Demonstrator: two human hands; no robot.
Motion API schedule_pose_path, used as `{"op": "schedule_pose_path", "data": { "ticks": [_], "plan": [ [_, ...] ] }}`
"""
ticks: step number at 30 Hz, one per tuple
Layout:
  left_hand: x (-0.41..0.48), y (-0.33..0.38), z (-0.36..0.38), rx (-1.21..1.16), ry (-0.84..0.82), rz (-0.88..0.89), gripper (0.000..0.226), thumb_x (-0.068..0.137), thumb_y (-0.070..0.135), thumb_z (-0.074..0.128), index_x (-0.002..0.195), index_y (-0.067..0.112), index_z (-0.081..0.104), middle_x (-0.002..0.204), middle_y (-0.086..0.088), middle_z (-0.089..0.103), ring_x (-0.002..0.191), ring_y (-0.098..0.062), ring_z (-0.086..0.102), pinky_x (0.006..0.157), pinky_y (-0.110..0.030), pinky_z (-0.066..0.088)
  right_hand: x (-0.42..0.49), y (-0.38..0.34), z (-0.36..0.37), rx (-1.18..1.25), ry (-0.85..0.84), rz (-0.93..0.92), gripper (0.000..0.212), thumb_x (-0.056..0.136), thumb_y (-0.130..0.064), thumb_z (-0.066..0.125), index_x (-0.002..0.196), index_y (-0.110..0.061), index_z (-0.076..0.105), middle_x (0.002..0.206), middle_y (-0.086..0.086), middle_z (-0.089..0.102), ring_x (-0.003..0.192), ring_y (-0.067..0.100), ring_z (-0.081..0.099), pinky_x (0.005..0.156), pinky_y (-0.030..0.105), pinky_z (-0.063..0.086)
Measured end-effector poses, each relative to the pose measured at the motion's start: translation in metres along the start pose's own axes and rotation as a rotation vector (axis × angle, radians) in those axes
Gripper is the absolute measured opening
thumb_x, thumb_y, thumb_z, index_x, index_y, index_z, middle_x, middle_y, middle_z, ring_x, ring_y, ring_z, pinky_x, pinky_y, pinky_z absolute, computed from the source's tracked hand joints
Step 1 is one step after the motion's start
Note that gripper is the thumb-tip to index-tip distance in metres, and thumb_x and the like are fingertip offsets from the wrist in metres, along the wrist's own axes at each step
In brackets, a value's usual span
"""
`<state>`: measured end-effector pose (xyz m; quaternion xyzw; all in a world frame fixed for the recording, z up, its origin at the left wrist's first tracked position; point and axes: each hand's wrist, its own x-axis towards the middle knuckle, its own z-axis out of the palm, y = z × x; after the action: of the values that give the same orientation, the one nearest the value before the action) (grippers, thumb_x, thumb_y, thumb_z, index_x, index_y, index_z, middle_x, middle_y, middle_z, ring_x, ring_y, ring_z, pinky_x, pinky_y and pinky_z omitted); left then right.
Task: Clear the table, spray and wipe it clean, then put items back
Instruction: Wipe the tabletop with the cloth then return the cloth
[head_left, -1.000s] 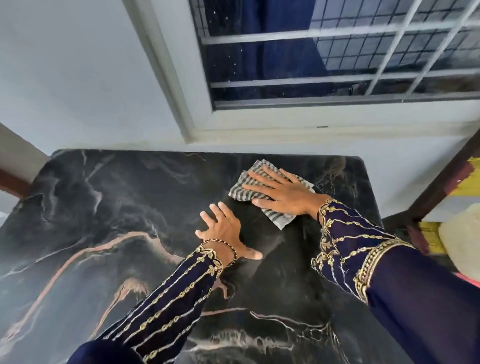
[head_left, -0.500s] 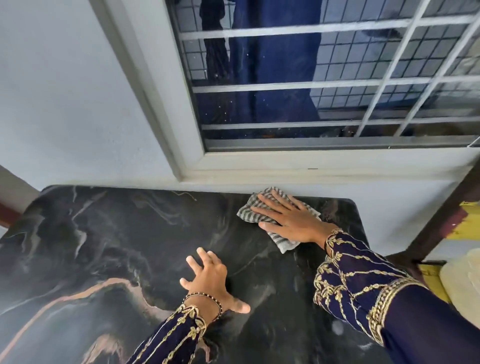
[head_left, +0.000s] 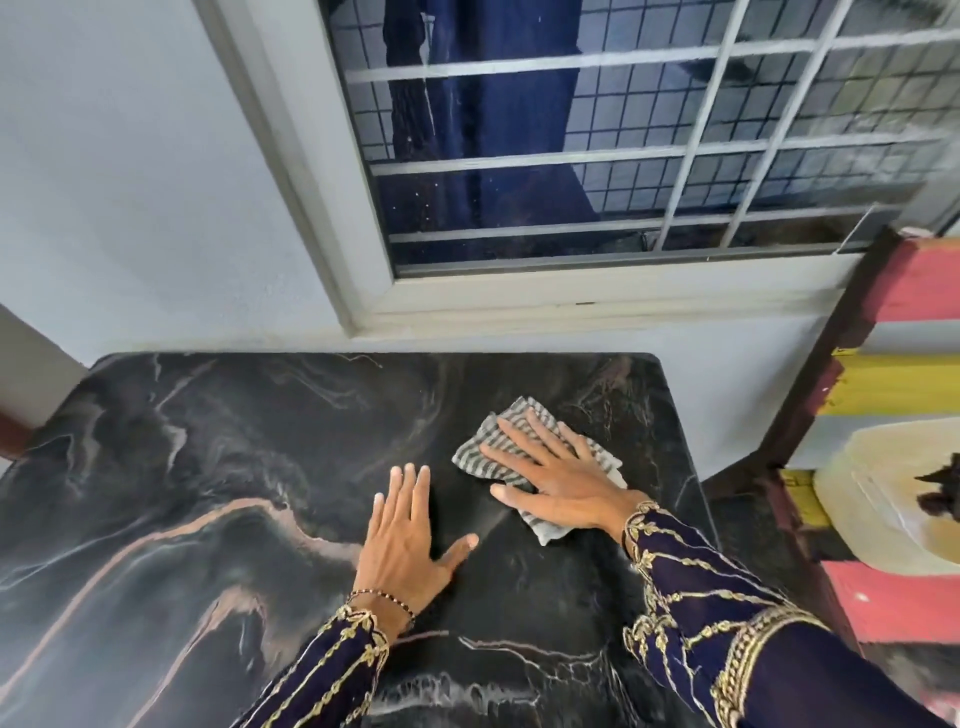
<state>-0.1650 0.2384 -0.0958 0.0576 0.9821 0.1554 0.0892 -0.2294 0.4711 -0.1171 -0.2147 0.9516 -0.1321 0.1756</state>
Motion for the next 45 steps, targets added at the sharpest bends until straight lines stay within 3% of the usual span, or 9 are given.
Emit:
{"op": "schedule_pose_path", "data": {
  "ticks": [5,13,17,22,25,29,33,39,45],
  "plan": [
    [-0.086,-0.003,0.018,-0.026,0.004,0.067,0.094,0.082,0.077,0.019,0.154,0.017,0.002,0.161,0.002,-0.003,0.147,-0.009,-0.012,0.118,-0.024,-0.009,-0.06,-0.047,0.035,-0.006,0.004,-0.014,0.058,0.098,-0.073,0.016,0.15,-0.064,-0.006,0.159,-0.028,-0.03,0.147,0.007,-0.037,0.121,0.043,-0.021],
    [-0.176,-0.008,-0.004,-0.019,-0.129,0.149,0.105,0.068,0.083,-0.001,0.154,0.022,0.004,0.156,0.014,-0.006,0.14,-0.001,-0.017,0.114,-0.021,-0.01,-0.15,-0.124,0.083,0.003,-0.024,-0.057,0.056,0.101,-0.071,0.017,0.153,-0.06,0.0,0.162,-0.023,-0.028,0.147,0.012,-0.039,0.114,0.041,-0.028],
    [-0.206,-0.014,-0.015,-0.001,-0.16,0.15,0.117,0.061,0.09,-0.009,0.153,0.02,0.007,0.162,0.001,0.004,0.145,-0.006,-0.012,0.116,-0.024,-0.008,-0.188,-0.157,0.105,-0.008,-0.034,-0.077,0.055,0.102,-0.069,0.02,0.153,-0.06,0.003,0.161,-0.025,-0.028,0.147,0.013,-0.038,0.116,0.046,-0.026],
    [-0.231,-0.013,-0.03,0.047,-0.2,0.185,0.124,0.057,0.093,0.0,0.152,0.014,0.017,0.161,-0.006,0.013,0.15,-0.019,0.001,0.119,-0.03,0.001,-0.231,-0.181,0.127,-0.061,0.002,-0.129,0.055,0.103,-0.063,0.024,0.155,-0.057,0.007,0.165,-0.022,-0.019,0.151,0.019,-0.03,0.116,0.045,-0.026],
    [-0.235,-0.015,-0.025,0.088,-0.223,0.202,0.131,0.054,0.093,-0.012,0.151,0.012,0.022,0.16,-0.007,0.019,0.15,-0.021,0.005,0.121,-0.036,0.006,-0.25,-0.184,0.133,-0.064,0.025,-0.152,0.053,0.104,-0.06,0.025,0.155,-0.056,0.012,0.166,-0.02,-0.014,0.152,0.02,-0.027,0.116,0.044,-0.026],
    [-0.236,-0.006,-0.018,0.119,-0.268,0.211,0.129,0.054,0.093,-0.009,0.152,0.014,0.017,0.161,-0.005,0.013,0.15,-0.018,0.003,0.121,-0.036,0.004,-0.271,-0.173,0.146,-0.095,0.06,-0.178,0.052,0.106,-0.058,0.024,0.156,-0.056,0.01,0.167,-0.02,-0.013,0.154,0.019,-0.022,0.119,0.046,-0.022],
    [-0.232,0.007,-0.009,0.124,-0.304,0.242,0.126,0.055,0.091,-0.009,0.153,0.013,0.013,0.162,-0.005,0.009,0.15,-0.018,-0.001,0.121,-0.036,0.003,-0.283,-0.156,0.137,-0.096,0.042,-0.195,0.05,0.108,-0.056,0.024,0.156,-0.056,0.008,0.166,-0.023,-0.015,0.151,0.01,-0.029,0.115,0.035,-0.032],
    [-0.211,0.026,0.002,0.12,-0.314,0.263,0.081,0.091,0.06,0.035,0.153,0.014,0.012,0.162,-0.005,0.007,0.15,-0.018,-0.002,0.122,-0.037,0.003,-0.266,-0.13,0.12,-0.056,-0.054,-0.203,0.049,0.107,-0.058,0.024,0.155,-0.057,0.011,0.162,-0.031,-0.021,0.147,0.001,-0.035,0.112,0.033,-0.035],
    [-0.167,0.048,0.009,0.084,-0.323,0.255,0.108,0.068,0.08,0.022,0.154,0.017,0.006,0.163,-0.003,0.005,0.15,-0.018,-0.004,0.122,-0.037,0.002,-0.214,-0.07,0.085,-0.063,-0.087,-0.165,0.05,0.106,-0.06,0.021,0.153,-0.06,0.003,0.161,-0.031,-0.025,0.146,0.001,-0.036,0.117,0.037,-0.027]
  ]
}}
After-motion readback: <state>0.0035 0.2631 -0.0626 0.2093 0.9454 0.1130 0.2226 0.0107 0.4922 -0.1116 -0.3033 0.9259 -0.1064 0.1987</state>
